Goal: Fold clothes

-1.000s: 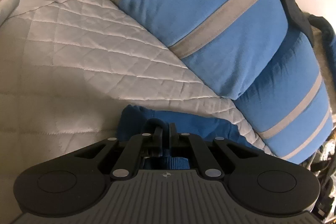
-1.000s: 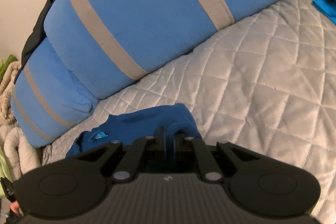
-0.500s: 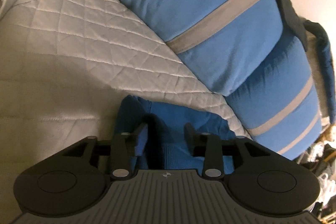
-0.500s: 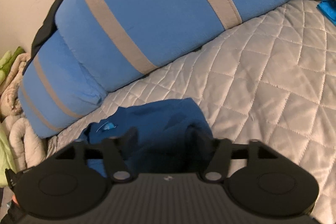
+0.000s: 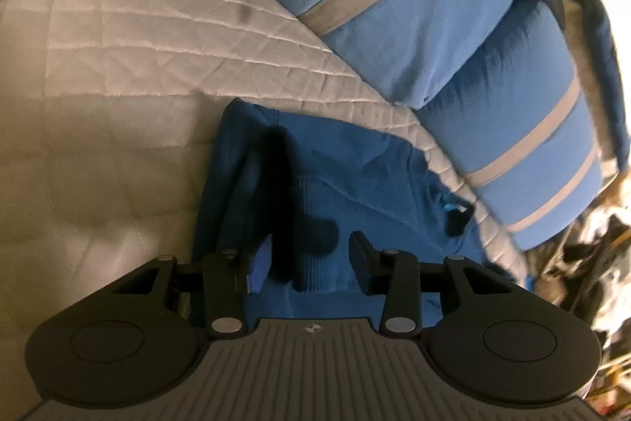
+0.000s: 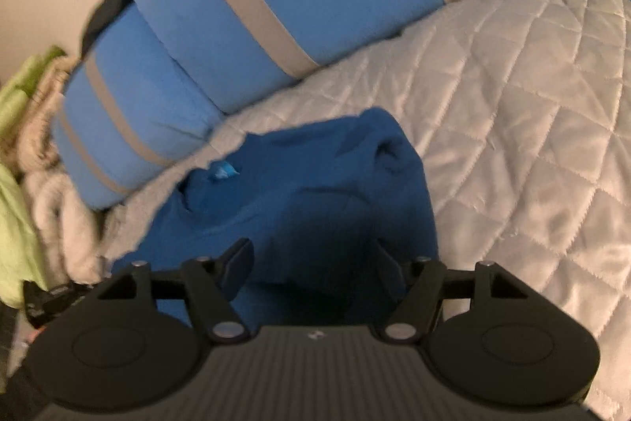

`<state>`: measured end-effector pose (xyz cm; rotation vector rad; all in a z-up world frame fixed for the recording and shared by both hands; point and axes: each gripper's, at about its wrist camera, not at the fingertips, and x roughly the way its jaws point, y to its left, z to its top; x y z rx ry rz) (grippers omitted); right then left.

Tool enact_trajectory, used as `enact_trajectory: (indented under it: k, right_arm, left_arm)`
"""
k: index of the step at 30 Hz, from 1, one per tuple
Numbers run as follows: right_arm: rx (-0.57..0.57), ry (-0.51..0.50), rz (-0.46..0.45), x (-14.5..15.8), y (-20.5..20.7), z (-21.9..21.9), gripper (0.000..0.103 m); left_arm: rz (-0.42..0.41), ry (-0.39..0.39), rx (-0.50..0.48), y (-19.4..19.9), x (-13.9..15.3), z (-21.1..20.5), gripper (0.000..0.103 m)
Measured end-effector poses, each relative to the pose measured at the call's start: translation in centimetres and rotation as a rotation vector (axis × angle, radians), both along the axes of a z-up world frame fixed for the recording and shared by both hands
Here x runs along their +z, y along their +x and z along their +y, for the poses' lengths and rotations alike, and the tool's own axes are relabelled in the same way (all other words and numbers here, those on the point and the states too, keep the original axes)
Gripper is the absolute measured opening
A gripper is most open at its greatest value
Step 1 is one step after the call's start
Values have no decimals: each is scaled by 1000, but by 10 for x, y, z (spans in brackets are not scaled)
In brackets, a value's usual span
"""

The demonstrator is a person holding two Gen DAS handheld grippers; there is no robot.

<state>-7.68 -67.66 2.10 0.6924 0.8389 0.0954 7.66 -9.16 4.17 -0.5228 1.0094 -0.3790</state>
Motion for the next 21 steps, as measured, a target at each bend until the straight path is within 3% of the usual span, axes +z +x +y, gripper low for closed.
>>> enact_trajectory:
  k: [1, 2, 3, 5, 9, 13, 19, 21]
  right_arm:
    - [-4, -20, 18, 0, 1, 3, 55]
    - [-2, -39, 34, 0, 2, 6, 42]
    - [7, -37, 42, 3, 3, 7, 25]
    - [23, 3, 30, 11, 3, 6, 15]
    - [-3, 87, -58, 32, 7, -6, 13]
    - [-78, 136, -107, 36, 19, -25, 12]
    - [-172, 213, -126, 29, 50, -43, 10]
    - [-185, 215, -141, 29, 65, -44, 11]
  left_arm:
    - [8, 13, -12, 0, 1, -3, 14]
    - [22, 13, -27, 0, 3, -5, 9]
    - [26, -7, -37, 0, 6, -5, 6]
    - [18, -85, -32, 3, 14, 1, 6]
    - [15, -250, 76, 18, 21, 20, 5]
    - [26, -364, 191, 35, 17, 29, 5]
    - [49, -411, 270, 69, 8, 19, 5]
    - [15, -406, 308, 77, 9, 18, 6]
